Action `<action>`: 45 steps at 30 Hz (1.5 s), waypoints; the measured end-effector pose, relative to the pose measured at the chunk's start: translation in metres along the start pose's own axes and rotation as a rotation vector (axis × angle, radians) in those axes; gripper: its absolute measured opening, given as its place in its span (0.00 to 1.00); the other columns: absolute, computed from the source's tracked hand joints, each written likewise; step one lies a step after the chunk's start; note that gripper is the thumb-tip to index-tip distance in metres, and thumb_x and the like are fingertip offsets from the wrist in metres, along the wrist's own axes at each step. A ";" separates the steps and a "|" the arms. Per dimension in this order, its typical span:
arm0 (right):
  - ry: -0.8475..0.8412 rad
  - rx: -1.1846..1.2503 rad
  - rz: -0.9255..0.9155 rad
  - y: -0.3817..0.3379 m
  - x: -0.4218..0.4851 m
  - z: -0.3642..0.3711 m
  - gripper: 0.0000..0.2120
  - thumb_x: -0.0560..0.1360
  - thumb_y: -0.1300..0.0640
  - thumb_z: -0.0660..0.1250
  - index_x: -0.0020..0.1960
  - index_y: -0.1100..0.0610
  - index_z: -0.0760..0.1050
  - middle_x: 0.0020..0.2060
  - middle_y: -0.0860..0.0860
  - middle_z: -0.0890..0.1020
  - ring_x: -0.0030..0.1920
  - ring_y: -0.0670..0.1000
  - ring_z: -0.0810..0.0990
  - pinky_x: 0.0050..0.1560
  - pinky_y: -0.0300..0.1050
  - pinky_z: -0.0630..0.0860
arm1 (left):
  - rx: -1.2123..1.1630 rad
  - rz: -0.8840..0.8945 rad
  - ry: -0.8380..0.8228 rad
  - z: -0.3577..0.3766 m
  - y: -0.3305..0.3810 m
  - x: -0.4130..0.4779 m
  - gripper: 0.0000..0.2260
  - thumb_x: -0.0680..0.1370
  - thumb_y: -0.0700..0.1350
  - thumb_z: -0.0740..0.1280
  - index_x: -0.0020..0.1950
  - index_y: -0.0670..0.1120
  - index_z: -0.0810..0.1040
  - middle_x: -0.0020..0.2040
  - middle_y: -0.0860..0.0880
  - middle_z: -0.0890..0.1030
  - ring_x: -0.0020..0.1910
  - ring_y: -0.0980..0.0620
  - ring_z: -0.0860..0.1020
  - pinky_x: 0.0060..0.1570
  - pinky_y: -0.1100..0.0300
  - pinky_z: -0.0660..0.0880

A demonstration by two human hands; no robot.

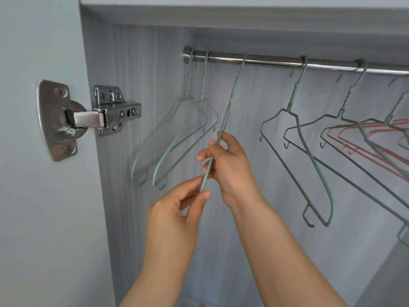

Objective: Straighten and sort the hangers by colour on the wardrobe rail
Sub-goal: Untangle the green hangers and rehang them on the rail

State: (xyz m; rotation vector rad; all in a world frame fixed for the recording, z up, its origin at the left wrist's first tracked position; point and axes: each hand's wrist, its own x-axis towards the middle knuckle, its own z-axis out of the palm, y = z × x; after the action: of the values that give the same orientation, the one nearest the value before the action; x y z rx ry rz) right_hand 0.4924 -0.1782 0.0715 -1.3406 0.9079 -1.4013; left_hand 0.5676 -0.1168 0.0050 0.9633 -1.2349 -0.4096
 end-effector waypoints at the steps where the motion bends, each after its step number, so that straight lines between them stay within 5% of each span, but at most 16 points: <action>1: -0.003 -0.004 -0.003 0.001 0.000 0.001 0.20 0.79 0.60 0.55 0.70 0.58 0.58 0.27 0.51 0.75 0.17 0.43 0.68 0.21 0.32 0.65 | 0.022 0.018 0.001 -0.001 -0.001 0.000 0.11 0.71 0.39 0.70 0.47 0.54 0.81 0.43 0.66 0.82 0.41 0.68 0.80 0.42 0.80 0.71; 11: -0.037 -0.153 -0.027 -0.003 0.002 0.011 0.21 0.79 0.59 0.55 0.71 0.57 0.55 0.29 0.50 0.76 0.21 0.44 0.72 0.24 0.37 0.70 | 0.061 0.058 0.053 -0.002 -0.007 0.002 0.13 0.70 0.36 0.70 0.48 0.54 0.82 0.39 0.74 0.79 0.40 0.69 0.80 0.41 0.80 0.71; 14: -0.008 -0.448 -0.187 -0.012 -0.023 0.001 0.26 0.78 0.53 0.57 0.72 0.56 0.52 0.47 0.48 0.77 0.44 0.46 0.78 0.45 0.32 0.75 | 0.101 0.069 0.064 -0.001 -0.006 0.000 0.12 0.70 0.37 0.71 0.48 0.52 0.82 0.35 0.73 0.78 0.39 0.72 0.79 0.41 0.81 0.70; 17: 0.228 -0.802 -0.541 -0.033 -0.063 -0.034 0.26 0.76 0.48 0.59 0.71 0.52 0.59 0.63 0.47 0.66 0.65 0.46 0.67 0.64 0.35 0.63 | 0.105 0.063 0.105 0.000 -0.003 -0.004 0.15 0.69 0.39 0.72 0.45 0.60 0.79 0.34 0.72 0.78 0.38 0.72 0.78 0.40 0.82 0.69; 19: 0.353 -0.801 -0.569 -0.050 -0.074 -0.063 0.23 0.76 0.50 0.60 0.70 0.50 0.62 0.63 0.45 0.65 0.64 0.44 0.65 0.63 0.35 0.61 | 0.143 0.115 0.151 0.000 0.000 -0.009 0.17 0.69 0.40 0.72 0.48 0.61 0.77 0.39 0.68 0.80 0.40 0.68 0.79 0.41 0.81 0.69; 23: 0.334 -0.616 -0.244 -0.052 -0.060 -0.099 0.25 0.76 0.54 0.61 0.71 0.51 0.60 0.65 0.46 0.69 0.59 0.41 0.67 0.59 0.38 0.63 | 0.236 0.294 0.200 0.012 0.019 -0.026 0.19 0.68 0.44 0.73 0.58 0.52 0.75 0.45 0.57 0.71 0.41 0.62 0.71 0.44 0.78 0.67; 27: 0.191 -0.333 -0.047 -0.026 -0.045 -0.096 0.24 0.78 0.59 0.59 0.72 0.56 0.58 0.60 0.50 0.75 0.52 0.47 0.77 0.59 0.43 0.73 | 0.061 0.123 -0.167 0.049 0.031 -0.034 0.15 0.72 0.48 0.70 0.57 0.57 0.75 0.48 0.59 0.77 0.45 0.62 0.77 0.43 0.76 0.71; 30: 0.130 -0.173 -0.016 -0.018 -0.039 -0.090 0.23 0.78 0.66 0.54 0.72 0.59 0.56 0.46 0.52 0.80 0.38 0.46 0.80 0.40 0.36 0.80 | 0.165 0.056 -0.304 0.068 0.026 -0.029 0.17 0.75 0.46 0.66 0.63 0.55 0.72 0.54 0.54 0.80 0.48 0.58 0.79 0.52 0.61 0.76; 35: 0.067 -0.149 -0.048 -0.012 -0.033 -0.080 0.25 0.78 0.69 0.55 0.73 0.61 0.55 0.39 0.52 0.79 0.28 0.41 0.81 0.33 0.34 0.79 | 0.231 0.126 -0.161 0.062 0.019 -0.023 0.14 0.75 0.40 0.65 0.59 0.52 0.77 0.41 0.59 0.81 0.42 0.60 0.80 0.42 0.75 0.72; 40: -0.031 -0.093 -0.024 -0.015 -0.030 -0.063 0.25 0.77 0.69 0.56 0.73 0.62 0.55 0.37 0.52 0.79 0.27 0.41 0.81 0.34 0.33 0.79 | 0.266 0.130 -0.075 0.048 0.015 -0.020 0.14 0.75 0.39 0.66 0.58 0.53 0.78 0.36 0.64 0.78 0.38 0.67 0.78 0.39 0.79 0.70; 45: -0.083 -0.096 -0.022 -0.010 -0.024 -0.048 0.26 0.77 0.68 0.56 0.73 0.61 0.53 0.37 0.52 0.78 0.26 0.41 0.80 0.35 0.33 0.79 | 0.309 0.127 -0.009 0.037 0.013 -0.015 0.13 0.74 0.38 0.67 0.55 0.51 0.80 0.32 0.60 0.80 0.38 0.61 0.78 0.34 0.79 0.68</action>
State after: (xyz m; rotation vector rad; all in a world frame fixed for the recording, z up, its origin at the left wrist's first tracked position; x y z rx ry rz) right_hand 0.4422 -0.1576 0.0685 -1.4744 0.9173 -1.3227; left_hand 0.5256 -0.1128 0.0066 1.1375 -1.3847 -0.1238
